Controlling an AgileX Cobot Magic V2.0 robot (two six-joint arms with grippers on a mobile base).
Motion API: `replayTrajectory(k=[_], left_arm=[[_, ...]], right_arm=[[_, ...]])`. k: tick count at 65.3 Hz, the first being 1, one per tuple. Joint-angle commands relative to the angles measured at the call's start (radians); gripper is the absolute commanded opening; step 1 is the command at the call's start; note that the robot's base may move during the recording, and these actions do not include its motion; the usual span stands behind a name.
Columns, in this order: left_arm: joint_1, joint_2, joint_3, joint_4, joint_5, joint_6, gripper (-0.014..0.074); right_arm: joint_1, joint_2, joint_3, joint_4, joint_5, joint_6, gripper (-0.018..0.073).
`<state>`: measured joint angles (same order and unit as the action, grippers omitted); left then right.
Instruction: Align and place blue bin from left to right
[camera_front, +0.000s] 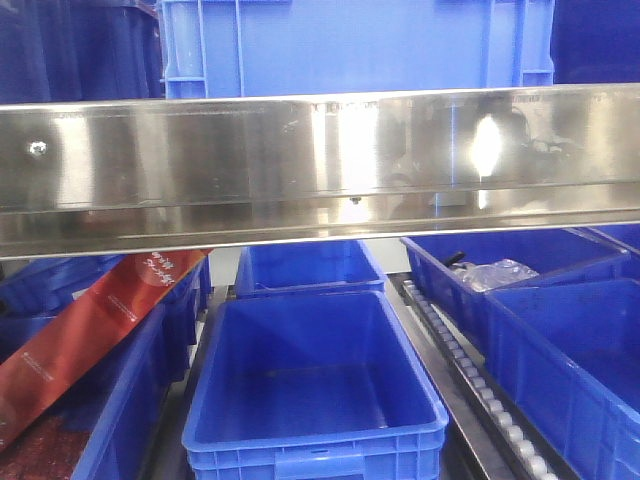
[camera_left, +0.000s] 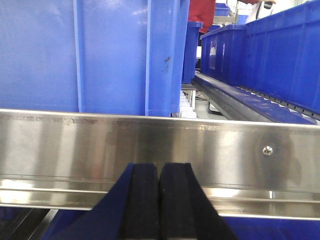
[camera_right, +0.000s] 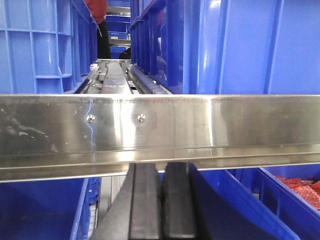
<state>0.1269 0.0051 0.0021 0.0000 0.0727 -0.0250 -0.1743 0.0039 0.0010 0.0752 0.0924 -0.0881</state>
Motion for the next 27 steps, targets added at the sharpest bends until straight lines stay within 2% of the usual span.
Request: replayTrajectory(k=[1, 27], left_arm=[[0.000, -0.005, -0.002, 0.000, -0.017, 0.007, -0.0111], [0.000, -0.005, -0.002, 0.000, -0.017, 0.007, -0.0111]], right_arm=[[-0.005, -0.004, -0.001, -0.001, -0.018, -0.009, -0.0070], [-0.005, -0.004, -0.001, -0.001, -0.018, -0.009, -0.0070]])
